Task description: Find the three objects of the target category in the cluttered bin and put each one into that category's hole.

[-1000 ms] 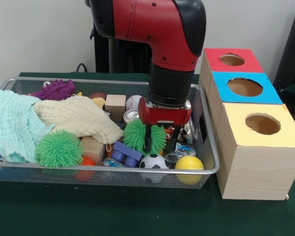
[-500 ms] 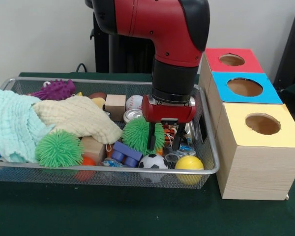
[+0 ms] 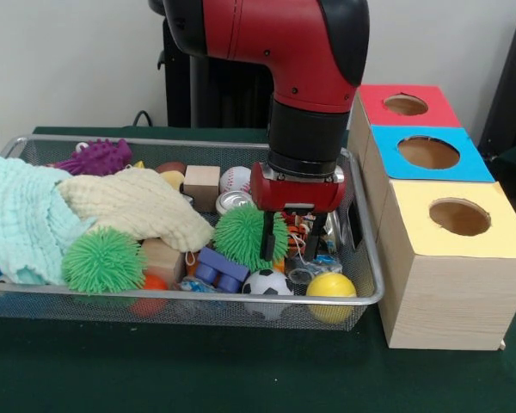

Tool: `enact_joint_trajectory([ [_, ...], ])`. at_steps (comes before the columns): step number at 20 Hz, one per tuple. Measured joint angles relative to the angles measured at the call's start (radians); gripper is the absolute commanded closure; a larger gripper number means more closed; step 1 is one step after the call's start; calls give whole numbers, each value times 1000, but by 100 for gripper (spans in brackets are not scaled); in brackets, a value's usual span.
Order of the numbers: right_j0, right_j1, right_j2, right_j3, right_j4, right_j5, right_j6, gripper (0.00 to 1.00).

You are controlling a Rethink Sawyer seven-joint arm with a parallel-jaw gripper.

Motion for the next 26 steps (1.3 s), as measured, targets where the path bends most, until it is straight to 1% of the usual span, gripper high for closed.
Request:
enact_joint_trajectory([
  [15, 7, 3, 9, 1, 5, 0, 0, 0],
  [26, 29, 38, 10, 2, 15, -18, 0, 0],
])
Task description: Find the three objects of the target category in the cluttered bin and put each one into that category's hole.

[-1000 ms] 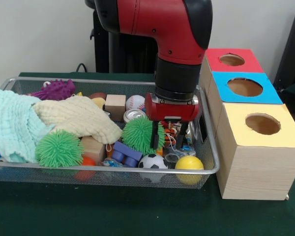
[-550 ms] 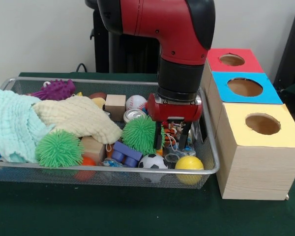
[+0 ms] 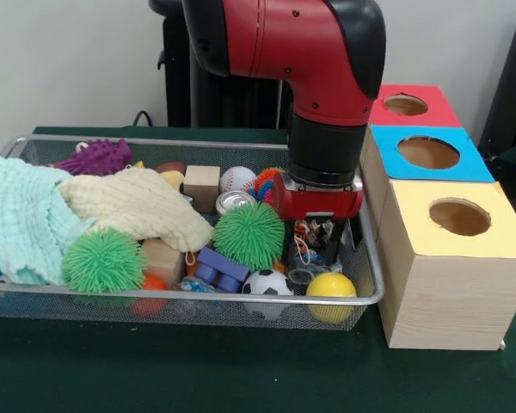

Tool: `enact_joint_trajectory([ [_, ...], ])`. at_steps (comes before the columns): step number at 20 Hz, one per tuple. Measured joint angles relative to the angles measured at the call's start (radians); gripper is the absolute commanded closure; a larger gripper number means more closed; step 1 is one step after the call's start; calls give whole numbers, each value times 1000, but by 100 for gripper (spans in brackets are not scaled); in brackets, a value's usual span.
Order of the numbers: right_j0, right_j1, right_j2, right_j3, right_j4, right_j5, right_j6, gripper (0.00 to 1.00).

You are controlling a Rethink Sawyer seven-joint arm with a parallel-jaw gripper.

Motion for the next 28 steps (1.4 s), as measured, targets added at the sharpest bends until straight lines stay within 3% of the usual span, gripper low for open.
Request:
enact_joint_trajectory([
  [28, 6, 33, -13, 2, 24, -92, 1, 0],
])
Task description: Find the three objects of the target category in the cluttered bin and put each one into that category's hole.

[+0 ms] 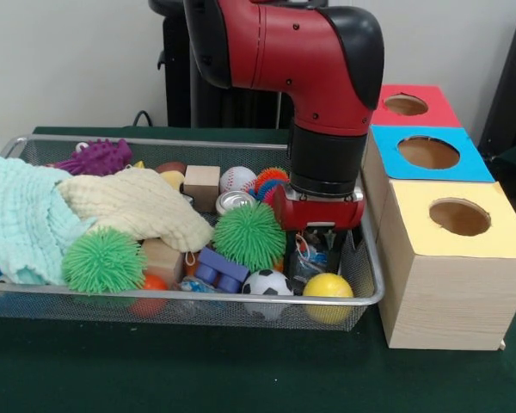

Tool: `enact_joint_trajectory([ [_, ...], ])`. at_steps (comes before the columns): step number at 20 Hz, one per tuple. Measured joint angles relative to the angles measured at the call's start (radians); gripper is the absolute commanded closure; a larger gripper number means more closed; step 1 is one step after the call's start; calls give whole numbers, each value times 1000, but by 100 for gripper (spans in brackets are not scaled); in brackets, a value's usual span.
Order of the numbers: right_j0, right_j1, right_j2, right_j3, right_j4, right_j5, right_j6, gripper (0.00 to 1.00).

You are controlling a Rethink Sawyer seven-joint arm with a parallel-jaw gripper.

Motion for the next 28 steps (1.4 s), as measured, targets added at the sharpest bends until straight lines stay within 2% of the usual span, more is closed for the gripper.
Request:
enact_joint_trajectory([
  [7, 9, 27, -3, 0, 13, -76, 1, 0],
  [8, 14, 40, -3, -1, 20, -100, 1, 100],
  [18, 20, 42, -15, 1, 44, -116, 1, 100],
  [28, 43, 37, -42, 4, 106, -68, 1, 100],
])
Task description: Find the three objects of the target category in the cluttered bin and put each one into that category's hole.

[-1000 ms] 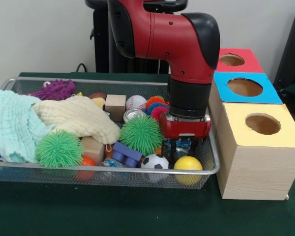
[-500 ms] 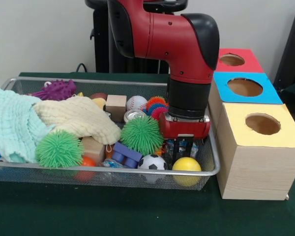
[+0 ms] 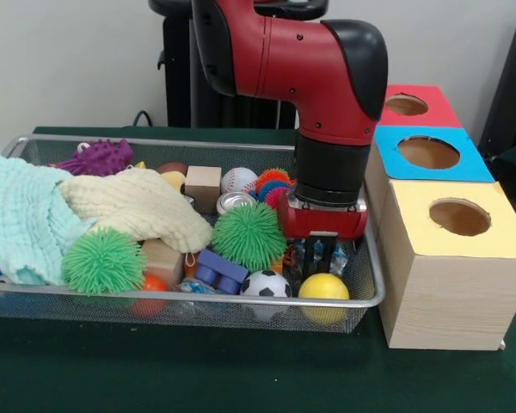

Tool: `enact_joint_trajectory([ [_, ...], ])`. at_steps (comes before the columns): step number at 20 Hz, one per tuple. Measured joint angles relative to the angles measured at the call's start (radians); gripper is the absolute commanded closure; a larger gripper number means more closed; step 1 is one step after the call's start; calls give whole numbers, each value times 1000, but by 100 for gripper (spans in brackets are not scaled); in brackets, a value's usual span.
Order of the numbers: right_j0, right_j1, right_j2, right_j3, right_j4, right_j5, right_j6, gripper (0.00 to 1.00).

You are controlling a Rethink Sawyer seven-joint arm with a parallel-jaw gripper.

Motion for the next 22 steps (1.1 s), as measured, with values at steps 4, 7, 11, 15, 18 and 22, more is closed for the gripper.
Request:
enact_joint_trajectory([
  [4, 25, -41, -10, 24, 15, 72, 0, 100],
  [7, 42, -81, -17, 45, 20, 142, 0, 100],
  [11, 59, -151, -21, 72, 23, 265, 0, 100],
  [15, 61, -203, -23, 86, 23, 344, 0, 100],
  [18, 60, -226, -25, 86, 23, 358, 0, 100],
  [22, 57, -220, -25, 86, 22, 358, 0, 100],
])
